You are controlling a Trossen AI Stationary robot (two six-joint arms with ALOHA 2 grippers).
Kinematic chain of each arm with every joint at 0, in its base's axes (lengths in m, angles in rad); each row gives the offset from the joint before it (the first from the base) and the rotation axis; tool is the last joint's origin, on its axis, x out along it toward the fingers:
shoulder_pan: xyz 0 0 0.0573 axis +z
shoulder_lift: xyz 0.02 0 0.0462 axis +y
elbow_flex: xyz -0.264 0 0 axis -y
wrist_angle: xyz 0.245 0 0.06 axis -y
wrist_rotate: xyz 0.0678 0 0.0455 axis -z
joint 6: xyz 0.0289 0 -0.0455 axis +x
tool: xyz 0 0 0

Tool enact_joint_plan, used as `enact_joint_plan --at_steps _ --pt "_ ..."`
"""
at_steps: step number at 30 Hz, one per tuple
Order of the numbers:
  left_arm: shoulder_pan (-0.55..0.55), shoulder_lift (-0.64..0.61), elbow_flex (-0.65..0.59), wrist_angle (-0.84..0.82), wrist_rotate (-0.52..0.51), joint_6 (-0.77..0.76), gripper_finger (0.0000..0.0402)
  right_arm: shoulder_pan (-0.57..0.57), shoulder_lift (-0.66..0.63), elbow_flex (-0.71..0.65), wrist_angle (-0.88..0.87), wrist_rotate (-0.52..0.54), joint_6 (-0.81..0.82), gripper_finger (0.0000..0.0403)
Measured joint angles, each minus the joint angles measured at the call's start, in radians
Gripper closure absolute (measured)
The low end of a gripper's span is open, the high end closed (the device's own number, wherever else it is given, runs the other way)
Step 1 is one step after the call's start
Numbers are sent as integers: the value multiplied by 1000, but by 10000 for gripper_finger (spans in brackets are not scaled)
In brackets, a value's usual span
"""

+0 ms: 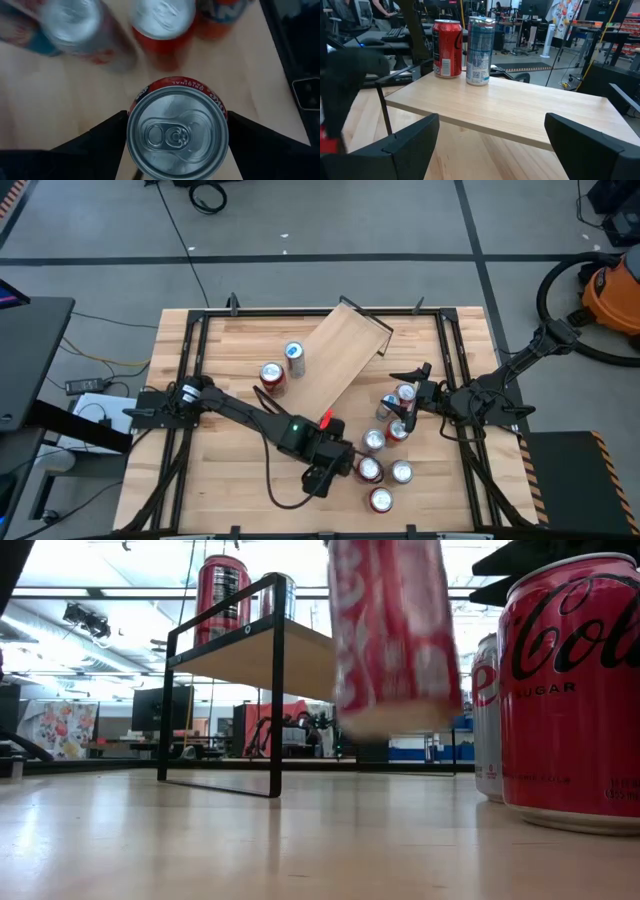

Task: Place canned beverage on shelf
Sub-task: Put the bottom red-white soda can on the shelf

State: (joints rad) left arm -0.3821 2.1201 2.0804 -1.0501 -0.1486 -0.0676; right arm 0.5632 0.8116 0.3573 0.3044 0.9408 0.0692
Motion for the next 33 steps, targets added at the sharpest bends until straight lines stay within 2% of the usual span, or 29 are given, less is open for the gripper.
enact_joint_plan --at_steps 6,10,18,33 --pt "44 -1 190 -124 -34 5 98 0 0 0 -6 0 2 29" --pt "69 -2 273 -198 -71 29 99 3 0 0 -7 0 3 29" --pt "151 -28 268 -250 -76 84 98 3 0 0 -7 0 3 29" --pt "306 -115 270 -145 -35 230 95 5 0 2 -31 -20 48 29"
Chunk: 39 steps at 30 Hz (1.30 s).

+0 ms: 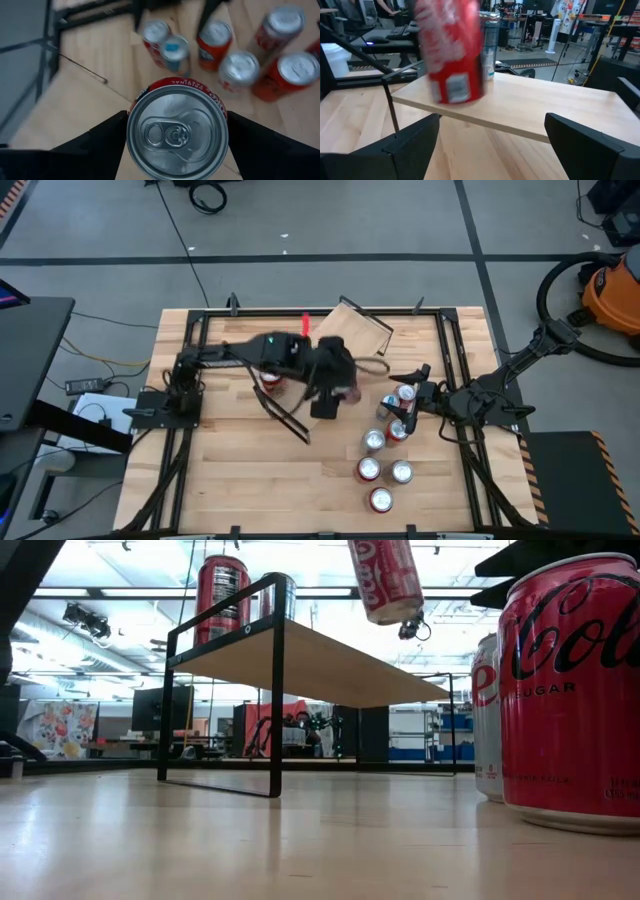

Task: Place canned beverage on shelf
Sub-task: Put the bottom red-white soda can on the shelf

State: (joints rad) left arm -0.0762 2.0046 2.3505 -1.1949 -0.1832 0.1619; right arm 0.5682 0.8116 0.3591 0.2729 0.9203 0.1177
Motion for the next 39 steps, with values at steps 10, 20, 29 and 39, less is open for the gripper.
enact_joint_plan --at_steps 10,20,29,39 --pt "135 -71 0 -9 32 16 95 0 0 0 -30 -6 52 29" --pt "294 -67 0 -92 79 74 95 0 35 0 -45 -9 97 29" --pt "373 -67 0 -116 164 24 95 0 54 0 -46 -23 136 29" --pt "264 -63 0 -81 170 0 95 21 53 0 -43 -24 142 29"
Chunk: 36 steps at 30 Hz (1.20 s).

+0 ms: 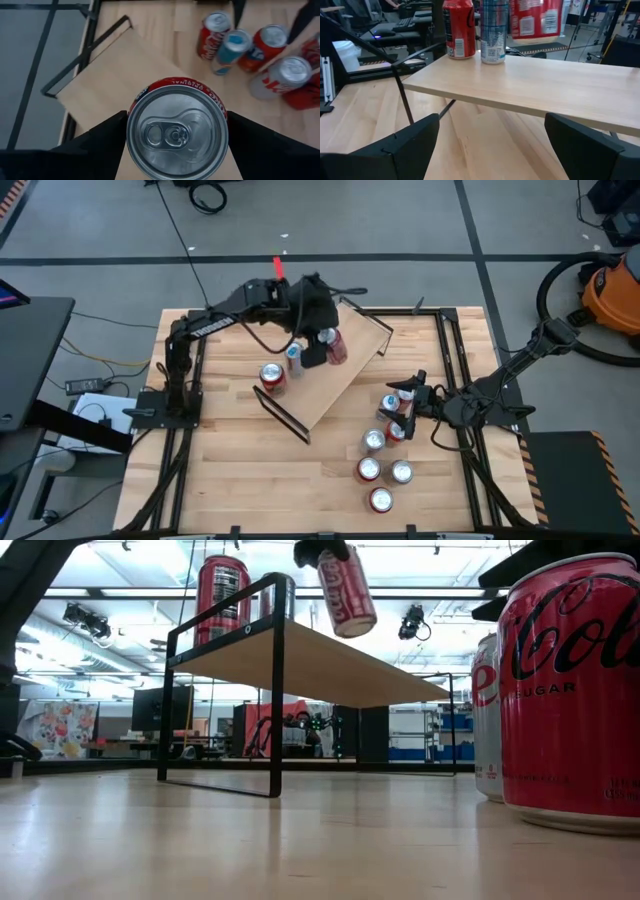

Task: Place canned beverage on shelf
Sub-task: Put the bottom red-white soda can on the shelf

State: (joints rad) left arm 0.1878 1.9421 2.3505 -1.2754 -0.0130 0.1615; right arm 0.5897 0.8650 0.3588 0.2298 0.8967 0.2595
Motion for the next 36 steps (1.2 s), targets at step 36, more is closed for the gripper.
enact_joint_plan --at_steps 36 --pt "-144 120 -1 -45 -204 71 40 0 6 -1 11 -8 3 29"
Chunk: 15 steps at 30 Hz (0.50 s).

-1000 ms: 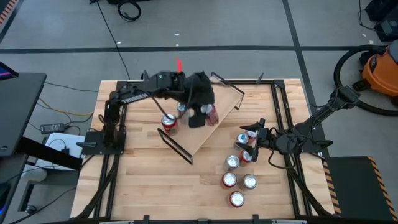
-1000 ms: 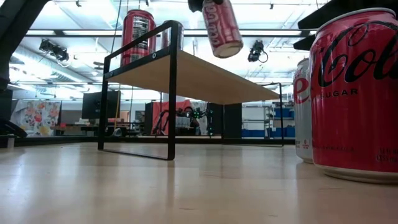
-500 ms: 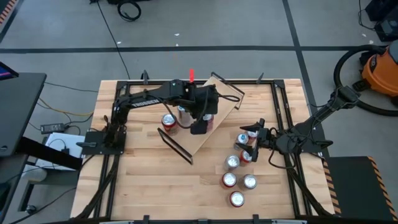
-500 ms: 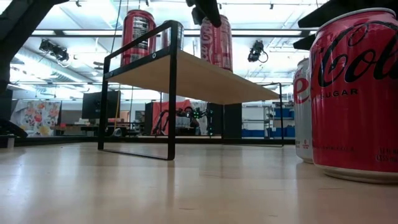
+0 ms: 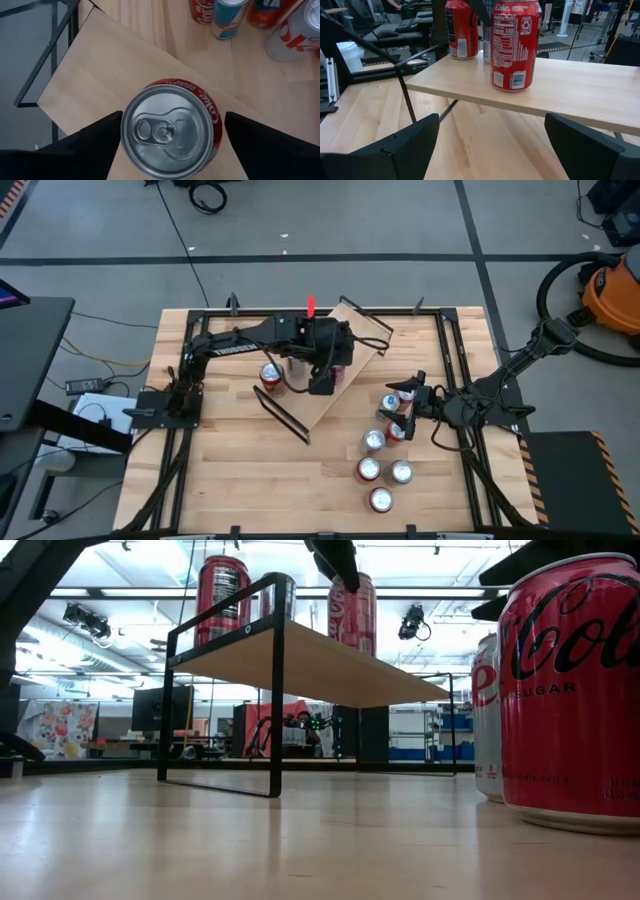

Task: Place canned beverage on shelf
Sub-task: Put the bottom red-white soda can on the shelf

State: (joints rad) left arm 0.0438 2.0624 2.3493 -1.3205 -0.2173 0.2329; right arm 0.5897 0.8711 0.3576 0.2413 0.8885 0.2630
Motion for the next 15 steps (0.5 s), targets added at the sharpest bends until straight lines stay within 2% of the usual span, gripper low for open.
enact_joint_plan --at_steps 11,15 --pt "-2 -15 4 33 -22 6 37 0 0 0 -3 0 4 29" --pt "-7 -37 7 44 -64 27 37 0 0 0 -3 0 5 29"
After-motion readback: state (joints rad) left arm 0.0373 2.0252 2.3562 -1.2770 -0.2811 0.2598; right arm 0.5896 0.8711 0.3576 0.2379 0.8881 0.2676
